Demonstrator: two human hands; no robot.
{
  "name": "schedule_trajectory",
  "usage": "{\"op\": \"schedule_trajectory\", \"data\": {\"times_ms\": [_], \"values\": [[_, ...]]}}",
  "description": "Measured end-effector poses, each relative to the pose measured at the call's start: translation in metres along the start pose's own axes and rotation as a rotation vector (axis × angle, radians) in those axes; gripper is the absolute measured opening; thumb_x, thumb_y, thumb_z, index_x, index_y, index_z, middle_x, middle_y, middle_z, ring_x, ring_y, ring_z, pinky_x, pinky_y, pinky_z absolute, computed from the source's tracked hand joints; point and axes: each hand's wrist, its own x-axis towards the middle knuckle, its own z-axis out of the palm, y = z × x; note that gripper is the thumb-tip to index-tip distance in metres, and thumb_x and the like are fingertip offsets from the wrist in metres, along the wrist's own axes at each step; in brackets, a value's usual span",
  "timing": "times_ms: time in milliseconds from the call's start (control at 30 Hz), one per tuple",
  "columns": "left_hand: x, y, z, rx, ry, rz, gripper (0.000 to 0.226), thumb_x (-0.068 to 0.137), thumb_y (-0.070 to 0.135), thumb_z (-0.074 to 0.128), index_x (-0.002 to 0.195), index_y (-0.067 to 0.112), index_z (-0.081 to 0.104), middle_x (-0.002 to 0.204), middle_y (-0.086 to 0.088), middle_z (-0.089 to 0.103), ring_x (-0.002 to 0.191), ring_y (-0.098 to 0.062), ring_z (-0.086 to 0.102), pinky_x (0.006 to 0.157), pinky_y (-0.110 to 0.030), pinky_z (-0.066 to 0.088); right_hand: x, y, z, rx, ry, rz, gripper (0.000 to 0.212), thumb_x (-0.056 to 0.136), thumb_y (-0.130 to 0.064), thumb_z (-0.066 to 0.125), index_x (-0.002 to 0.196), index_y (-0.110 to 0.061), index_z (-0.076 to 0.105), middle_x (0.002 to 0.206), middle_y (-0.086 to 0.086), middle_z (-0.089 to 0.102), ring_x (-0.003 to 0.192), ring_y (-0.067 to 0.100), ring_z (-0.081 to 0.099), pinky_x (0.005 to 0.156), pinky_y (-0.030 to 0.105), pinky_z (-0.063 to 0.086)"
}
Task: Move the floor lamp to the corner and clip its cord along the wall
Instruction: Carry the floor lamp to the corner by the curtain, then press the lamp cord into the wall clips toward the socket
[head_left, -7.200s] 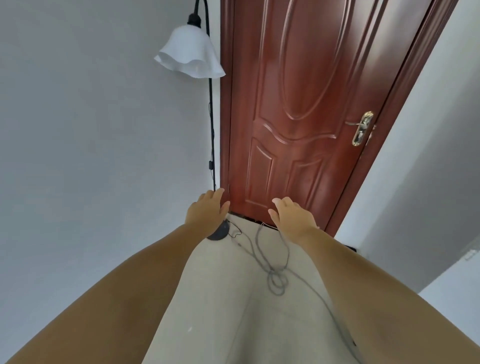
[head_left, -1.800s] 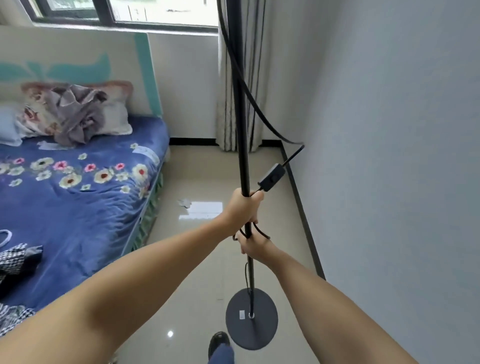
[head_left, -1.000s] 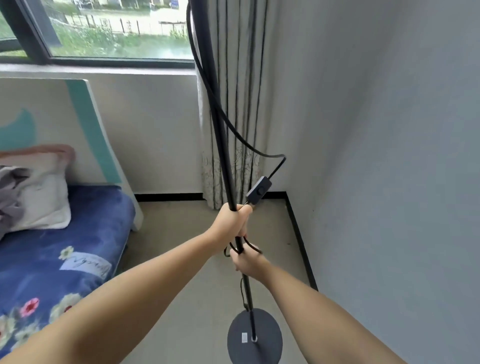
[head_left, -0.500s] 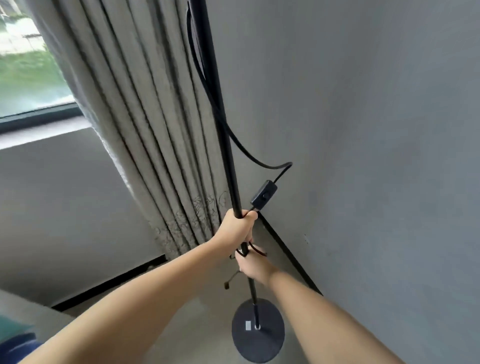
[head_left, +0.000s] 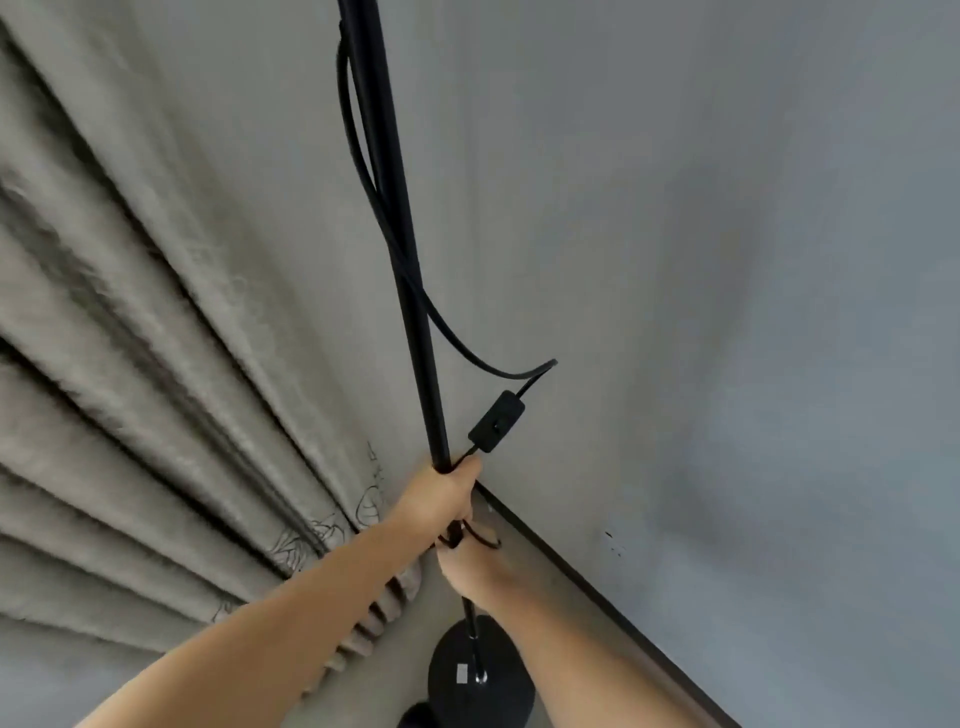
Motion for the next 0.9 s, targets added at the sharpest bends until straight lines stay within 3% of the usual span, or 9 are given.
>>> {"op": "schedule_trajectory", "data": {"times_ms": [67,133,267,400,500,633,733,833,900], "values": [[0.038,-0.020,-0.001,0.022,-0.006,0.025,0.052,0.089,0.010,0.047,0.042,0.022,0.031,0.033,0.007,0.030,0.031,-0.009,0.033,0.061,-0.035,0.039,0.032,0.008,0.003,0.078,0.024,0.040,0.017,0.094,-0.030,0.040,0.084,-0.031,0.054,0.069,-0.016,0.041,0.056,-0.002,0.030,0.055,0.016,0.029],[0.070,-0.038,0.002,0.032,-0.041,0.059,0.050,0.089,0.011,0.048,0.042,0.022,0.031,0.036,0.005,0.031,0.035,-0.011,0.033,0.062,-0.035,0.039,0.062,0.021,0.008,0.141,0.044,0.102,0.032,0.094,-0.030,0.040,0.063,-0.038,0.036,0.063,-0.017,0.036,0.055,-0.001,0.032,0.052,0.017,0.029],[0.119,-0.065,0.011,0.037,-0.150,0.148,0.048,0.088,0.009,0.048,0.045,0.021,0.029,0.042,0.000,0.028,0.041,-0.016,0.029,0.061,-0.038,0.031,0.106,0.052,0.019,0.214,0.198,0.120,0.033,0.093,-0.020,0.043,0.062,-0.030,0.041,0.057,-0.008,0.046,0.051,0.007,0.045,0.044,0.020,0.034],[0.153,-0.063,0.014,0.013,-0.254,0.245,0.055,0.088,0.009,0.048,0.038,0.025,0.030,0.035,0.008,0.029,0.033,-0.011,0.027,0.046,-0.026,0.034,0.139,0.064,0.017,0.271,0.279,0.064,0.025,0.093,-0.013,0.043,0.068,-0.016,0.045,0.060,0.000,0.050,0.056,0.016,0.050,0.050,0.029,0.040],[0.164,-0.058,0.015,0.004,-0.299,0.315,0.055,0.087,0.010,0.046,0.038,0.027,0.027,0.033,0.009,0.025,0.031,-0.012,0.023,0.042,-0.023,0.036,0.153,0.074,0.015,0.378,0.353,0.030,0.036,0.089,-0.015,0.047,0.055,-0.020,0.038,0.052,-0.002,0.045,0.049,0.014,0.044,0.047,0.027,0.035],[0.169,-0.068,0.017,-0.044,-0.298,0.483,0.051,0.085,0.015,0.048,0.040,0.026,0.027,0.033,0.010,0.023,0.031,-0.012,0.020,0.041,-0.023,0.038,0.161,0.089,0.020,0.307,0.429,-0.130,0.040,0.088,-0.025,0.047,0.050,-0.019,0.036,0.052,0.001,0.047,0.054,0.021,0.050,0.054,0.031,0.040],[0.173,-0.096,0.025,-0.153,-0.158,0.729,0.040,0.084,0.021,0.052,0.048,0.024,0.036,0.036,0.011,0.029,0.033,-0.012,0.025,0.045,-0.026,0.047,0.166,0.103,0.030,0.212,0.594,-0.353,0.047,0.092,-0.030,0.046,0.047,-0.021,0.034,0.046,-0.001,0.046,0.044,0.019,0.047,0.046,0.028,0.037],[0.182,-0.149,0.044,-0.165,0.177,0.985,0.025,0.087,0.030,0.057,0.067,0.019,0.046,0.054,0.003,0.041,0.048,-0.013,0.039,0.057,-0.034,0.054,0.172,0.135,0.050,0.046,0.710,-0.536,0.047,0.092,-0.032,0.048,0.050,-0.026,0.029,0.044,-0.007,0.039,0.042,0.016,0.040,0.042,0.025,0.028],[0.189,-0.186,0.051,-0.212,0.332,1.052,0.022,0.088,0.032,0.058,0.075,0.018,0.046,0.065,0.003,0.042,0.059,-0.009,0.041,0.061,-0.032,0.050,0.173,0.163,0.068,-0.087,0.694,-0.566,0.042,0.095,-0.032,0.047,0.056,-0.023,0.033,0.049,-0.006,0.040,0.047,0.016,0.043,0.043,0.028,0.028]]}}
